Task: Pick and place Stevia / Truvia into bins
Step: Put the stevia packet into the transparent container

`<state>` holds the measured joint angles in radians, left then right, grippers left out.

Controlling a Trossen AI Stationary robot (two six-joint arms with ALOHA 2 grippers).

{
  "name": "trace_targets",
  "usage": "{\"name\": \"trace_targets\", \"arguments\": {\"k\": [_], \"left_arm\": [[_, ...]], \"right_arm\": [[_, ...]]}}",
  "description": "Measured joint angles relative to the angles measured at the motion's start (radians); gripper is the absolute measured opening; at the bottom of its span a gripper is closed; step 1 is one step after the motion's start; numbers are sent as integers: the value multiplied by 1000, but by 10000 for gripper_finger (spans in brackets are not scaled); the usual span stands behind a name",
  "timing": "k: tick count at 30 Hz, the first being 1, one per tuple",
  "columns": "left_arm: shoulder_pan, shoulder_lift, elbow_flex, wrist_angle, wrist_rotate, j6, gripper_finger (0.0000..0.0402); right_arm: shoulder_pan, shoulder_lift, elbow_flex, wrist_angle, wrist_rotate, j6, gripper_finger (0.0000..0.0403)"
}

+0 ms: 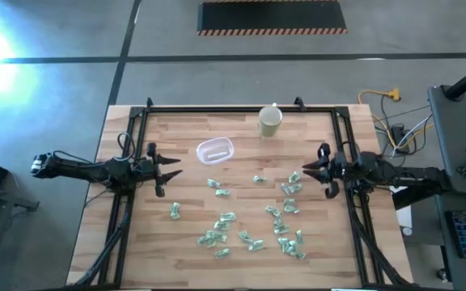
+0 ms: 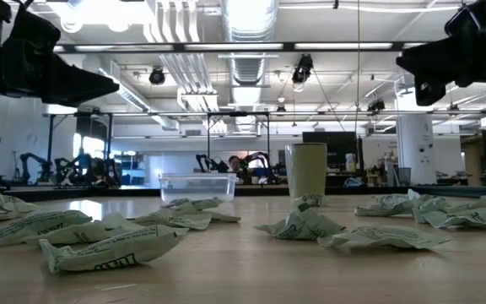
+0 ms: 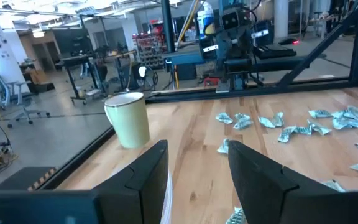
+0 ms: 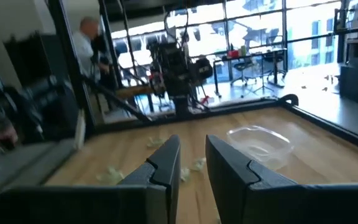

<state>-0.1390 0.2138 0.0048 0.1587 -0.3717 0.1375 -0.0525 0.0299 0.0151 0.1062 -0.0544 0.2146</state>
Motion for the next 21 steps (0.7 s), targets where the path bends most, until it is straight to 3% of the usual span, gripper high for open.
{"name": "trace_targets", "arguments": {"k": [5,11,17,21], "left_arm": [[0,0,0,107,5,-25,153],[0,2,0,160,8,-76,153],[0,0,0,199,8,-79,153],[0,9,0,199,8,-79,153]], "right_arm": [[0,0,0,36,0,116,68],[0,-1,0,43,8,122,68],[-1,-2,0,126,33,-67,68],[-1,-2,0,145,32,-88,68]]}}
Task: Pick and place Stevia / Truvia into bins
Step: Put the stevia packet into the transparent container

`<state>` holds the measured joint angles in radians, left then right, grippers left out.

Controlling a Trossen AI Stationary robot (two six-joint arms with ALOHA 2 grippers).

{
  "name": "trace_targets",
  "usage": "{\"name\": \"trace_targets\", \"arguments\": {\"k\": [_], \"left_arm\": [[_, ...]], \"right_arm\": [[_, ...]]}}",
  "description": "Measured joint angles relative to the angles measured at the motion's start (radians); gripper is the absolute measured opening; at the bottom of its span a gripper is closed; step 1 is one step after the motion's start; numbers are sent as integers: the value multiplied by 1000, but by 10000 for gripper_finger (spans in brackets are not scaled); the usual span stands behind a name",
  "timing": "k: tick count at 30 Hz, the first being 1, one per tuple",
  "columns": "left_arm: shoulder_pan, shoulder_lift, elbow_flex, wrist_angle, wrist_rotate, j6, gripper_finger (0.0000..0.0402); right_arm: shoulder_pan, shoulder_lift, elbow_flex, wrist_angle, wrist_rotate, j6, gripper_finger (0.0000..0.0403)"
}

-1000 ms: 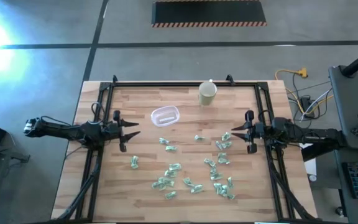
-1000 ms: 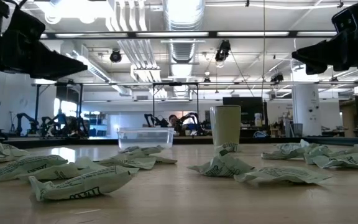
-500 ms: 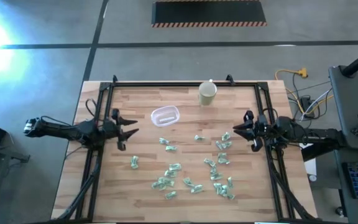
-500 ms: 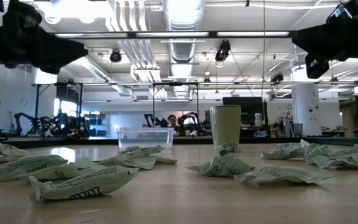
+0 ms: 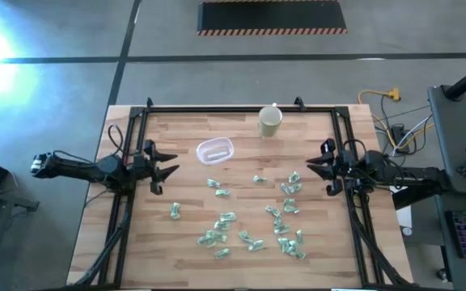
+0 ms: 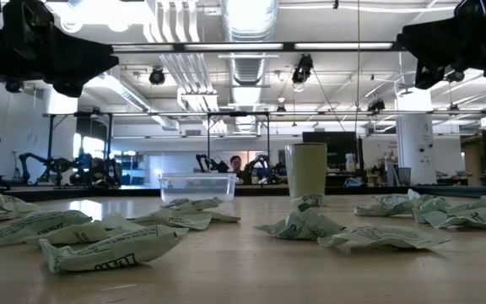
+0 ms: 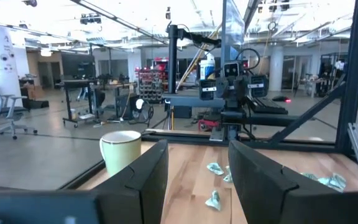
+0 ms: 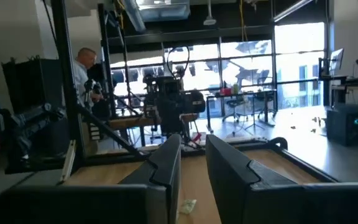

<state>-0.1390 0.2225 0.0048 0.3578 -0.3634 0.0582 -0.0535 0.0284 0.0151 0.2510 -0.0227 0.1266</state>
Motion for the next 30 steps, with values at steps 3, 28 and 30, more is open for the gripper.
{"name": "trace_targets", "arguments": {"k": [3,28,30], "left_arm": [[0,9,0,0,0,0,153],[1,9,0,101,-98,1,153],[2,8,0,135,-178,20,153]], "right_arm": [[0,0,0,7,0,-64,68],[1,2,59,16,-64,-272,68],[1,2,71,14,-64,-273,68]]}}
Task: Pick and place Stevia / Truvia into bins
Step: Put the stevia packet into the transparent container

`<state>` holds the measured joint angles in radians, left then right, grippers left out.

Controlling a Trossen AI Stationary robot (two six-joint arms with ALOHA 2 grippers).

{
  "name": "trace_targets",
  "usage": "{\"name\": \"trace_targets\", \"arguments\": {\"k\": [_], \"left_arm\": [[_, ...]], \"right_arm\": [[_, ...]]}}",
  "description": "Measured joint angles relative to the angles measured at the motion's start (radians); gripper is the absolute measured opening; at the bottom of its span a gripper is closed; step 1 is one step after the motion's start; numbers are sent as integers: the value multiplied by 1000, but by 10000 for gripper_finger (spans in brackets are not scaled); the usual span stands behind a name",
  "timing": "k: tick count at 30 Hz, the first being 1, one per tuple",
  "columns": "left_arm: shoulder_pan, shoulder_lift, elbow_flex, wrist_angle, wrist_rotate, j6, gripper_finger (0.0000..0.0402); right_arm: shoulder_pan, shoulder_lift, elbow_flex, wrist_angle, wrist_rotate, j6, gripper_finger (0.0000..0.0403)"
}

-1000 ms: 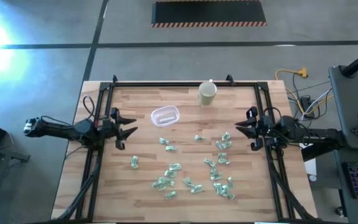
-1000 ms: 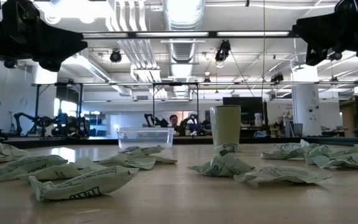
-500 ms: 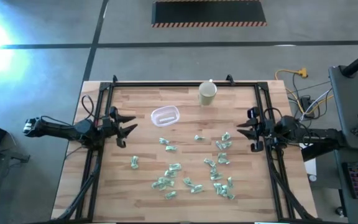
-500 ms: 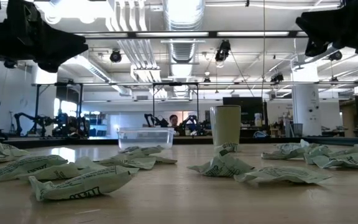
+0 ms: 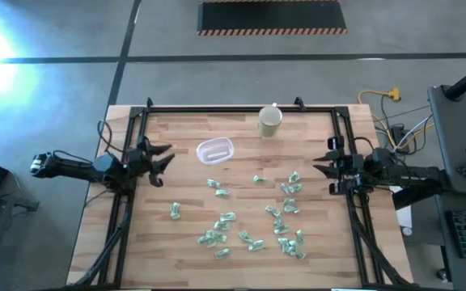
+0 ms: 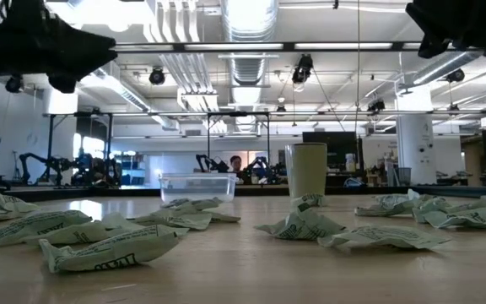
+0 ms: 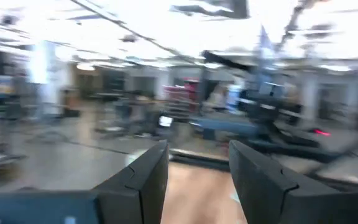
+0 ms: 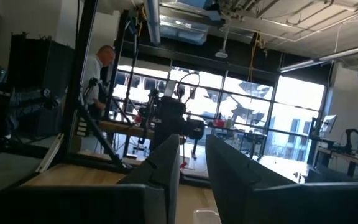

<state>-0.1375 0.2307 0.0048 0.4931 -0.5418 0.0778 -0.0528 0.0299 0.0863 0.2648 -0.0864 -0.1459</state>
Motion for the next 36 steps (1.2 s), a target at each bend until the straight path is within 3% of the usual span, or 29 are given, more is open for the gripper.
{"name": "trace_targets", "arguments": {"k": [3,5,15,21,27,33,36], "left_arm": [[0,-2,0,1,-125,-9,153],[0,0,0,5,-119,-49,153],[0,45,61,16,216,244,153],[-1,137,116,14,327,235,153],[-2,287,200,26,412,133,153],[-3,491,271,34,442,65,153],[-3,586,295,18,478,58,153]], "right_arm": [[0,0,13,0,0,-34,68],[0,0,21,-3,2,-66,68],[-1,2,43,1,18,-12,68],[0,36,42,2,11,12,68],[0,107,41,14,3,39,68],[5,267,41,138,-138,60,68],[16,384,41,240,-150,60,68]]}}
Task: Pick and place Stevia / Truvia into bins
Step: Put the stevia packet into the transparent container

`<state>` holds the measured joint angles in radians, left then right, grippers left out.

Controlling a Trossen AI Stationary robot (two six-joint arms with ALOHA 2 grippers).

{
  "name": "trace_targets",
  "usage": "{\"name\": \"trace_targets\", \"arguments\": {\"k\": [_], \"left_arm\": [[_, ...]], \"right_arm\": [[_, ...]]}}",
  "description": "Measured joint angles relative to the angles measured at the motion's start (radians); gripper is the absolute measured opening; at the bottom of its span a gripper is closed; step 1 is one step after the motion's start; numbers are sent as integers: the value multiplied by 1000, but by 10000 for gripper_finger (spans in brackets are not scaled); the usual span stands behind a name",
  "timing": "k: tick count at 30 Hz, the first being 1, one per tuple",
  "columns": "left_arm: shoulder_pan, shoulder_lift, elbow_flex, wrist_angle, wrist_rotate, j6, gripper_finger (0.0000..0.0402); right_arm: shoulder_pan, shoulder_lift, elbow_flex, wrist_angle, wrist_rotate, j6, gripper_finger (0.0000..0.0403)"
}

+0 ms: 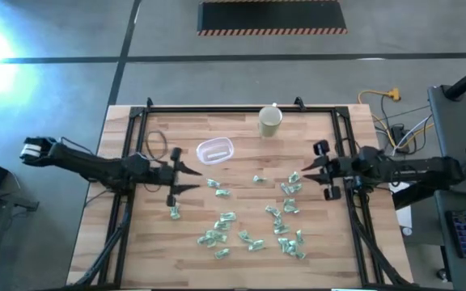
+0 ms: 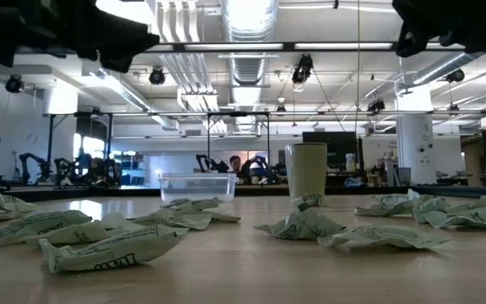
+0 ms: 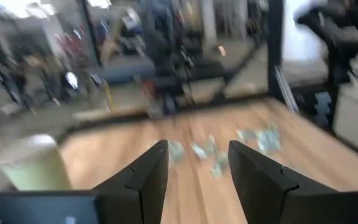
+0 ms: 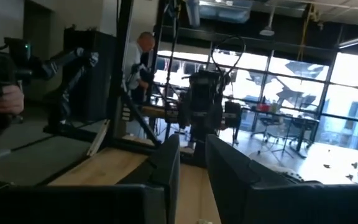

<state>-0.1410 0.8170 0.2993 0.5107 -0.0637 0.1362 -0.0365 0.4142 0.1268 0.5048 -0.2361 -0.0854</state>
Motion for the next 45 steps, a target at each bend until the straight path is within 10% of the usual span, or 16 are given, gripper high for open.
{"name": "trace_targets", "arguments": {"k": [21,45], "left_arm": [[-57,131,218,-687,-212,-155,153],[-30,711,396,-546,-322,10,153]], "right_arm": [[1,696,500,-520,109,-118,82],[23,700,543,-656,160,-82,61]]}}
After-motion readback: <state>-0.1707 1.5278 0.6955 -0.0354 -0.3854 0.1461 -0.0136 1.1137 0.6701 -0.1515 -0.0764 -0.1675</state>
